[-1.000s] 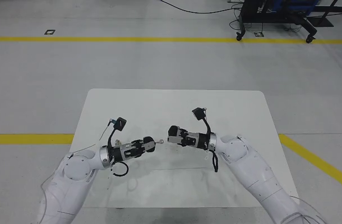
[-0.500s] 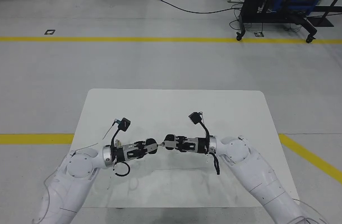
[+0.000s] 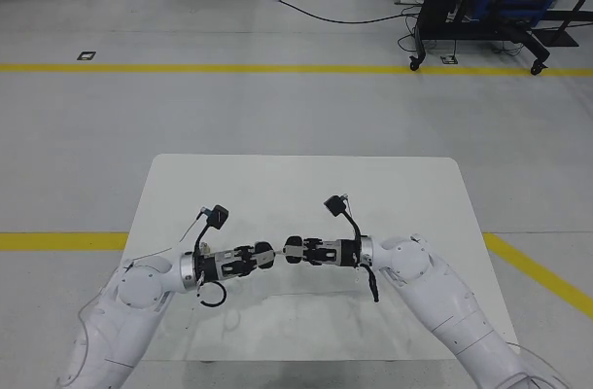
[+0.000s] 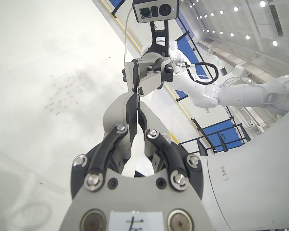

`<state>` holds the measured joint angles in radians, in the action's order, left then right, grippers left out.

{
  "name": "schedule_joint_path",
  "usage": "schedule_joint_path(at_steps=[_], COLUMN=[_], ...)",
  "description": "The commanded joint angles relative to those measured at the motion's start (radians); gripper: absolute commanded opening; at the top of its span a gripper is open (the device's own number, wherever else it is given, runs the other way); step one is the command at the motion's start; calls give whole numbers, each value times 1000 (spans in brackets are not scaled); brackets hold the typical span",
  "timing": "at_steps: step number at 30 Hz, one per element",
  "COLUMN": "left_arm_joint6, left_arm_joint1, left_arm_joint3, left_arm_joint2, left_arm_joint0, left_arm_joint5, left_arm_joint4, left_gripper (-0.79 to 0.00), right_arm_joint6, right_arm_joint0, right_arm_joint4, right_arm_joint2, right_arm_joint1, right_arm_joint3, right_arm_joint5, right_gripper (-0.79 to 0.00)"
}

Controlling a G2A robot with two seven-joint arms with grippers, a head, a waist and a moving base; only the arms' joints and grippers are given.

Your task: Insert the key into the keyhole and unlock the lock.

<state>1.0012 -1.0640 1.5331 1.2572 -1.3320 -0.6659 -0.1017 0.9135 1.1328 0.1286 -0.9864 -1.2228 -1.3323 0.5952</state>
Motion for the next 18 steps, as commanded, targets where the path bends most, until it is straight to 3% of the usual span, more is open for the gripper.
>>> schedule_joint_path(at_steps=[1,2,3,4,12,18], left_arm_joint6=[5,5,6,2,-69,-175], left_arm_joint1=[1,2,2,3,9,11], left_arm_joint3=[1,0,-1,-3,0,5], left_arm_joint2=[-7,-9,-10,-11,16,51], left_arm_joint0=[2,3,4,4,-7,-22], left_arm_joint5=[-2,-2,-3,-2,-26,-18], left_arm_joint4=[4,2,-1,-5,-16,-44], left_gripper=[-785,-785,-680,0,0,0], right_arm_joint6=[4,6,8,9,2,-67], right_arm_joint0=[0,0,0,0,15,88], right_arm_joint4=[0,0,0,0,23,67], right_arm_joint2=[2,3,4,4,-30,-171], right_arm_joint1=[1,1,2,2,14,46], right_arm_joint3=[0,0,2,2,6,4], right_arm_joint5=[-1,0,1,2,45,156], right_gripper=[-785,-785,-785,-785,-785,-785])
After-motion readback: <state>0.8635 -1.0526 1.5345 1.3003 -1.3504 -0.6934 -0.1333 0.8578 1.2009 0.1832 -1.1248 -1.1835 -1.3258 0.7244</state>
